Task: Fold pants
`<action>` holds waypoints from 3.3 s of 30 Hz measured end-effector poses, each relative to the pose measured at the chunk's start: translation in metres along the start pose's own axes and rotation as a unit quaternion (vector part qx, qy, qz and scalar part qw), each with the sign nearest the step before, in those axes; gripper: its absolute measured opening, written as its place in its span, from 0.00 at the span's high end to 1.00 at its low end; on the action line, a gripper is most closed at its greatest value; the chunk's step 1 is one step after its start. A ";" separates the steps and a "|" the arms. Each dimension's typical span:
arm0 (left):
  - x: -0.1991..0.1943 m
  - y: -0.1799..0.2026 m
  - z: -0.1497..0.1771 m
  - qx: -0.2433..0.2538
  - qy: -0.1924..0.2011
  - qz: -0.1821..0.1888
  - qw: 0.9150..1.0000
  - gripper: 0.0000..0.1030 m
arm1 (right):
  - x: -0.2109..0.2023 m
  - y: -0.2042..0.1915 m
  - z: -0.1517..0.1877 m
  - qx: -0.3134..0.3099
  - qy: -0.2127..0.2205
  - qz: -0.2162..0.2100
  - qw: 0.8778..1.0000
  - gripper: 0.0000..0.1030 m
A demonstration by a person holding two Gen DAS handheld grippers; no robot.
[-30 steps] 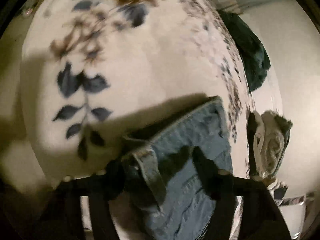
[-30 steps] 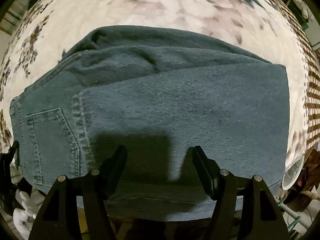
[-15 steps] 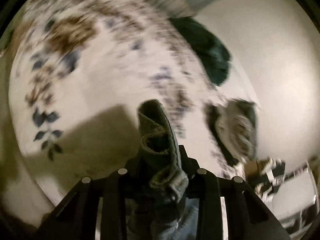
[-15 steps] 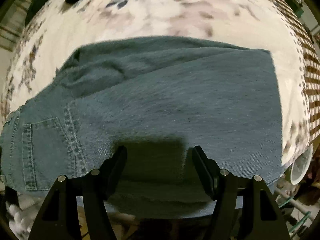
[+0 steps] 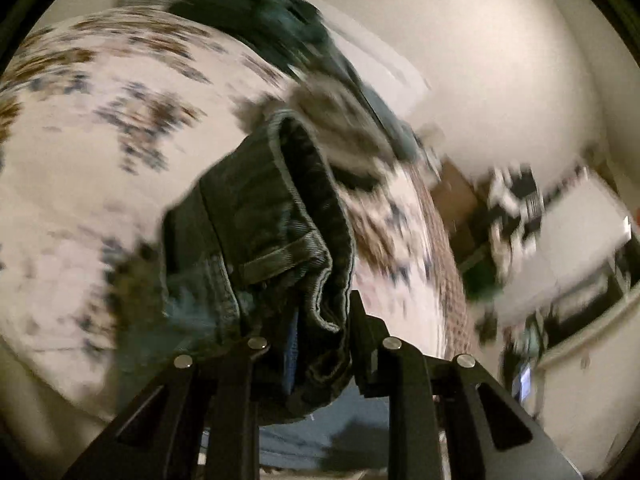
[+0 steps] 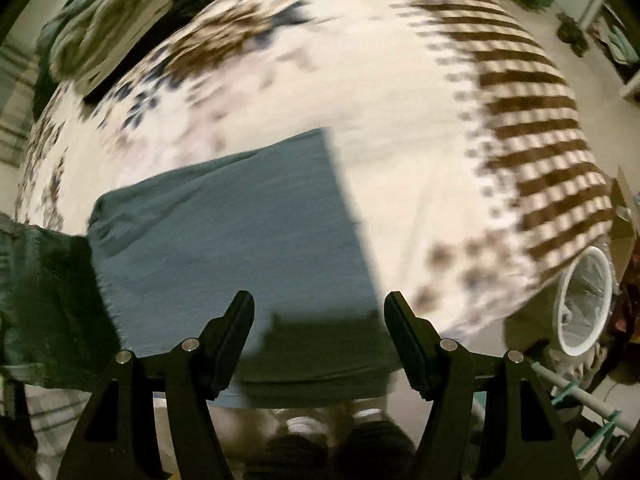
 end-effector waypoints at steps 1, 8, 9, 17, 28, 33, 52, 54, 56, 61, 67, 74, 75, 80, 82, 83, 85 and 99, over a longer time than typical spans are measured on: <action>0.020 0.011 0.016 0.019 -0.027 0.004 0.999 0.82 | -0.002 0.012 -0.004 0.007 0.002 0.002 1.000 0.32; 0.082 0.029 0.071 0.045 -0.161 -0.004 0.986 0.79 | 0.004 0.034 -0.019 0.017 -0.011 -0.008 1.000 0.32; 0.082 0.030 0.071 0.035 -0.171 -0.003 0.985 0.79 | 0.003 0.032 -0.020 0.013 -0.015 -0.016 1.000 0.32; 0.050 0.025 0.032 0.031 -0.198 -0.083 0.976 0.22 | 0.011 -0.043 -0.016 -0.035 -0.083 -0.144 0.985 0.22; 0.061 -0.088 0.031 0.088 -0.248 -0.253 0.931 0.22 | 0.089 -0.160 0.009 -0.108 -0.151 -0.213 0.959 0.22; 0.065 -0.108 0.036 0.077 -0.262 -0.263 0.925 0.22 | 0.099 -0.172 0.011 -0.093 -0.119 -0.209 0.966 0.43; 0.054 -0.078 0.024 0.065 -0.243 -0.238 0.938 0.22 | 0.008 -0.132 -0.013 -0.064 -0.055 -0.206 0.975 0.89; 0.053 -0.071 0.022 0.059 -0.241 -0.226 0.942 0.22 | -0.004 -0.115 -0.020 -0.054 -0.052 -0.206 0.976 0.89; 0.053 -0.065 0.021 0.054 -0.241 -0.215 0.945 0.22 | -0.014 -0.095 -0.027 -0.043 -0.047 -0.204 0.977 0.89; 0.059 -0.055 0.027 0.055 -0.252 -0.197 0.946 0.22 | -0.033 -0.030 -0.048 0.000 -0.030 -0.181 0.983 0.89; 0.083 -0.041 0.039 0.060 -0.271 -0.173 0.945 0.22 | -0.030 0.064 -0.073 0.075 -0.013 -0.138 0.987 0.89; 0.124 -0.034 0.060 0.093 -0.316 -0.171 0.928 0.22 | 0.047 0.121 -0.072 0.102 -0.094 -0.033 0.990 0.68; 0.129 -0.035 0.063 0.098 -0.325 -0.173 0.925 0.22 | 0.049 0.124 -0.074 0.088 -0.092 -0.008 0.992 0.62; 0.133 -0.035 0.060 0.092 -0.339 -0.159 0.923 0.22 | 0.018 0.104 -0.097 0.081 -0.052 -0.080 0.992 0.41; 0.132 -0.033 0.048 0.074 -0.324 -0.147 0.932 0.22 | 0.013 0.097 -0.108 0.082 -0.040 -0.113 0.989 0.34; 0.134 -0.033 0.041 0.061 -0.314 -0.137 0.937 0.22 | 0.015 0.092 -0.116 0.081 -0.038 -0.131 0.987 0.32; 0.142 -0.033 0.032 0.049 -0.306 -0.129 0.942 0.22 | 0.029 0.086 -0.124 0.083 -0.056 -0.155 0.983 0.31; 0.150 -0.048 0.044 0.018 -0.327 -0.100 0.940 0.20 | 0.017 0.128 -0.082 0.158 -0.080 -0.142 0.974 0.39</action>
Point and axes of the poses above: each gripper's, at about its wrist camera, not at the fingertips, and x roughly the way its jaws point, y to its right, z to its underside, the point moved 8 cm from there along x, roughly the way its jaws point, and after that the axes turned 11 degrees about x, right-handed, at the moved point
